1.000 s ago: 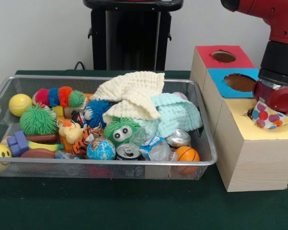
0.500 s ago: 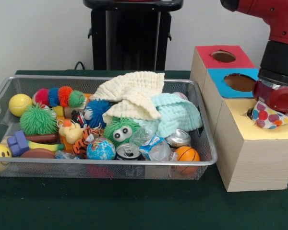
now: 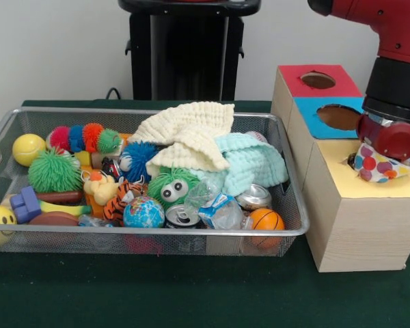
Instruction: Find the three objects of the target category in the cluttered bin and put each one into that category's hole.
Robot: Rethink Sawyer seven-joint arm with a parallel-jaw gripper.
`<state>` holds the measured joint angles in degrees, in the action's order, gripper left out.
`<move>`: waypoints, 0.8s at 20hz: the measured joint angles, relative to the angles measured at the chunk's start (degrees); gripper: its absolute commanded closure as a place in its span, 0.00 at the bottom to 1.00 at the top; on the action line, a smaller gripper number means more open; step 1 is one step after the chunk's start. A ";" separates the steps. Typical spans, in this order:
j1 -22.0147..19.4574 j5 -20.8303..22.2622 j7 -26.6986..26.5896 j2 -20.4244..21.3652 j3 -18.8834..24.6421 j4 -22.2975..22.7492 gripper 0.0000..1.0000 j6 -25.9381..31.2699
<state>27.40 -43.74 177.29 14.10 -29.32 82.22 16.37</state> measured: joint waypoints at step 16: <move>-3.87 5.78 0.01 5.42 0.61 1.50 1.00 8.85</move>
<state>23.53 -37.96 177.30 19.52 -28.71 83.72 25.22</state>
